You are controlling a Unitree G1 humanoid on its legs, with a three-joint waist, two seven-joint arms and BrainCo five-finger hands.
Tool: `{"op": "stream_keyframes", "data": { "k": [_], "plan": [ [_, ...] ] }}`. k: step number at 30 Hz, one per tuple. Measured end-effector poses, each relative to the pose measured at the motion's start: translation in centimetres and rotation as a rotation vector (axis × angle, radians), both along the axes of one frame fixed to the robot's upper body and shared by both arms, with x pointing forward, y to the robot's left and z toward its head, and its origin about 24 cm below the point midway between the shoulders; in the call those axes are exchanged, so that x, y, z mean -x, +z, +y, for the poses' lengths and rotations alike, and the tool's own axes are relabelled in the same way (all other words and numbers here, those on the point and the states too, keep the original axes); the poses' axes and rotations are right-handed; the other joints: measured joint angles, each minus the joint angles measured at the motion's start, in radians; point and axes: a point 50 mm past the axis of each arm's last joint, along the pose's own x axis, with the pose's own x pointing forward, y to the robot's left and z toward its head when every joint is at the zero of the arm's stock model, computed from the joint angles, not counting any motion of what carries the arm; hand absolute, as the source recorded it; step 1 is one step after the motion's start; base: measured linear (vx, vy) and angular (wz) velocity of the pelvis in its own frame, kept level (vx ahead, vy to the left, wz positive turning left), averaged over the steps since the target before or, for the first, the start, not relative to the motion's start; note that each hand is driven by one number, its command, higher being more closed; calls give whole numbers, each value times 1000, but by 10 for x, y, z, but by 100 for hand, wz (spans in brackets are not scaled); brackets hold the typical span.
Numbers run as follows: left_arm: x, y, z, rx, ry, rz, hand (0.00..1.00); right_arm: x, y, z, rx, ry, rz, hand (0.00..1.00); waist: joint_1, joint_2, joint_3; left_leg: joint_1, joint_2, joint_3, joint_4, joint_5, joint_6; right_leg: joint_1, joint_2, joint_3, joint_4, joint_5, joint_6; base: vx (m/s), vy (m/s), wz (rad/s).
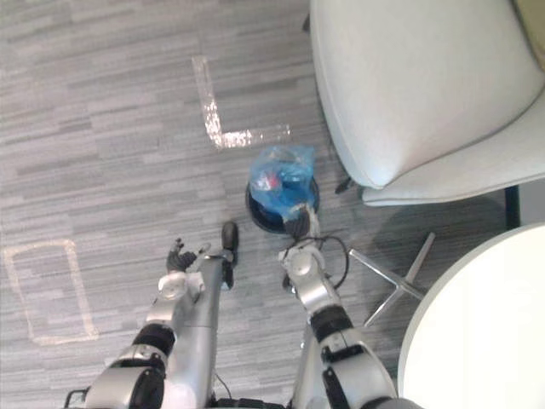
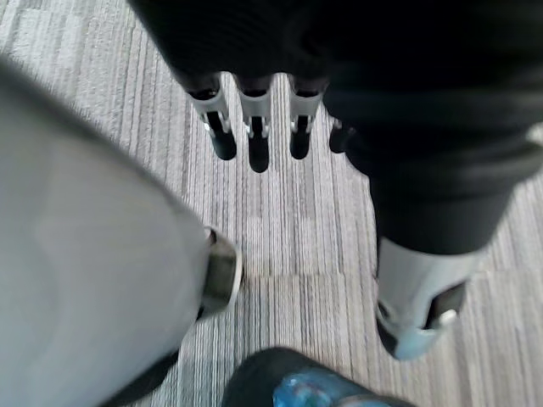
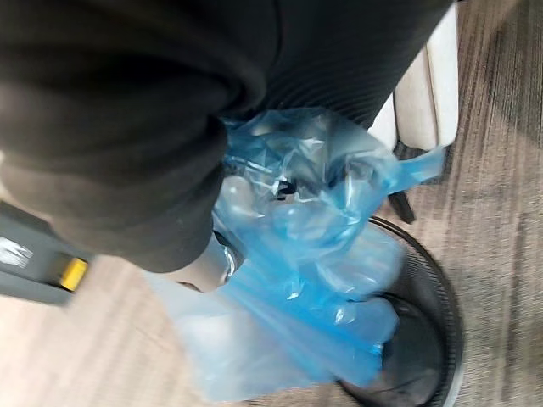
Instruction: Gather rubbish on tea table into small bin, then transfer packed bag to large trash can.
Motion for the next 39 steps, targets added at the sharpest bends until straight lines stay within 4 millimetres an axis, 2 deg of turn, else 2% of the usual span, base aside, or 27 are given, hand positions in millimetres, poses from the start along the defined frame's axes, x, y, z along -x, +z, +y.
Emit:
{"op": "stream_keyframes", "data": {
  "k": [3, 6, 8, 9, 10, 12, 15, 20, 23, 27, 36, 39],
  "plan": [
    [16, -14, -4, -29, -47, 53, 0, 22, -14, 3, -27, 40, 29, 100, -8, -2, 0, 116, 1, 10, -54, -1, 0, 121, 11, -4, -74, 15, 12, 56, -19, -4],
    [26, -21, -6, -52, -91, 79, 0, 35, -21, 8, -43, 73, 51, 100, -11, -7, -2, 201, 2, 26, -87, -2, -1, 203, 17, 0, -119, 28, 9, 80, -8, -8],
    [37, -29, -6, -62, -103, 110, 0, 45, -26, 15, -63, 107, 68, 100, -14, -20, -11, 271, 5, 43, -115, -8, -2, 266, 27, 12, -160, 36, 16, 89, 5, -22],
    [46, -35, -4, -80, -126, 133, 0, 53, -28, 22, -76, 145, 79, 100, -17, -42, -31, 319, 7, 57, -145, -11, -5, 309, 36, 23, -197, 45, 21, 103, 4, -22],
    [48, -37, -4, -87, -135, 141, 0, 55, -30, 23, -77, 156, 82, 100, -21, -47, -38, 331, 8, 58, -153, -11, -5, 322, 39, 23, -210, 47, 22, 124, 8, -18],
    [61, -46, -2, -136, -196, 192, 0, 64, -38, 28, -91, 190, 123, 100, -43, -82, -88, 384, 8, 66, -207, -10, -6, 377, 53, 24, -283, 63, 34, 124, 8, -8],
    [71, -54, 1, -179, -246, 236, 0, 68, -44, 30, -83, 223, 153, 100, -53, -101, -116, 451, 3, 76, -267, -1, -15, 445, 67, 32, -366, 92, 38, 149, 26, -12],
    [78, -57, 5, -232, -286, 254, 0, 70, -48, 24, -50, 263, 173, 100, -63, -96, -163, 531, -6, 89, -314, 15, -6, 534, 78, 48, -457, 126, 55, 148, 32, -11],
    [80, -50, 11, -257, -283, 210, 0, 70, -47, 21, -35, 288, 165, 100, -65, -85, -206, 592, -13, 110, -357, 15, -6, 581, 80, 67, -497, 140, 60, 103, 18, -18],
    [74, -27, -1, -302, -347, 71, 0, 71, -27, 13, -5, 336, 76, 100, -71, -57, -252, 658, -30, 136, -421, 25, 1, 620, 79, 100, -541, 163, 67, 12, 30, -18],
    [61, 36, -15, -382, -430, -262, 0, 71, 8, 15, -47, 471, -59, 100, -76, -59, -279, 779, -65, 163, -566, 76, 5, 669, 70, 146, -578, 186, 74, -21, 18, -11],
    [59, 47, -17, -393, -441, -309, 0, 67, 16, 16, -72, 515, -76, 100, -82, -57, -303, 804, -72, 166, -611, 96, 8, 680, 70, 149, -594, 189, 77, 11, 4, -1]
  ]
}}
